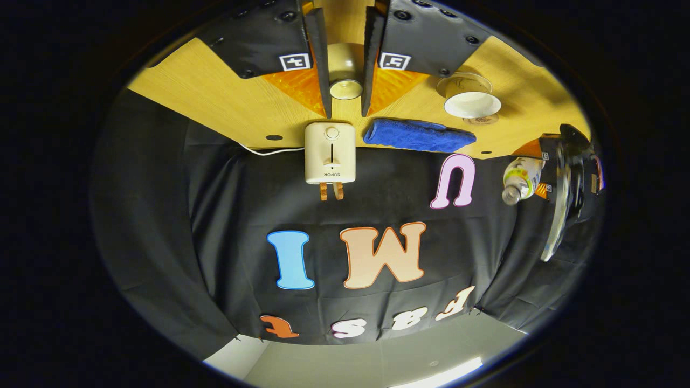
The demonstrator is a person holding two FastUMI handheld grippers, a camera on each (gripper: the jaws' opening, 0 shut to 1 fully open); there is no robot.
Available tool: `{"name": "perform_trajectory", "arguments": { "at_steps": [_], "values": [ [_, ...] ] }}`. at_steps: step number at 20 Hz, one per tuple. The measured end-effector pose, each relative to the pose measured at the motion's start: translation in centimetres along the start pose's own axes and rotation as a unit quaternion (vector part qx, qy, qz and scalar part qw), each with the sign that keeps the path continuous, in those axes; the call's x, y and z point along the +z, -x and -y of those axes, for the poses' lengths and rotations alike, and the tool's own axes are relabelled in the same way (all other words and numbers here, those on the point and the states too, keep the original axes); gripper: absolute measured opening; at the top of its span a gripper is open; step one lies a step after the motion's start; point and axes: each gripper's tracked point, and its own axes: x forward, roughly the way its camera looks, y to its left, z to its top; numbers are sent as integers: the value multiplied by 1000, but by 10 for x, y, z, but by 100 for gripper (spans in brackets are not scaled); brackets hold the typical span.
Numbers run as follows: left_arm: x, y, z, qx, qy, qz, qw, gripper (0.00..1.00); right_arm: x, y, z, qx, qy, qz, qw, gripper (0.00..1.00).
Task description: Open the teacup lid with one hand, grasp the water bottle and pour water into the teacup with the other hand; after pouring, place the water bottle on the coaster and then close the teacup lid.
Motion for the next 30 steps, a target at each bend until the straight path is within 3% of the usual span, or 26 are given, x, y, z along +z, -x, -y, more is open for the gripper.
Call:
{"name": "perform_trajectory", "arguments": {
  "at_steps": [2, 4, 8, 10, 13, 14, 18, 24, 30],
  "values": [
    [-2, -6, -1, 2, 107, 18, 994, 52, 0, 0, 1, 0, 0, 0, 1000, 32],
    [-7, -12, -2, 0, 206, 27, 978, 52, 0, 1, 1, -1, 0, 0, 1000, 32],
    [0, -31, 1, -32, 384, 61, 921, 52, 0, 0, 1, -3, 0, 0, 1000, 32],
    [1, -43, -1, -35, 438, 75, 895, 51, 0, 0, 1, -3, 0, 0, 1000, 32],
    [3, -60, 7, -48, 482, 83, 871, 52, 0, -1, 2, -5, 0, 0, 1000, 32],
    [3, -66, 11, -56, 488, 78, 867, 52, 0, -1, 2, -6, 0, 0, 1000, 32],
    [0, -81, 23, -62, 466, 58, 881, 52, 0, -1, 3, -11, 1, 0, 1000, 32],
    [-5, -91, 24, -58, 456, 53, 886, 52, 0, -1, 4, -13, 1, 0, 1000, 32],
    [-4, -94, 33, -69, 447, 44, 891, 58, 0, -1, 3, -15, 1, 1, 1000, 32]
  ]
}}
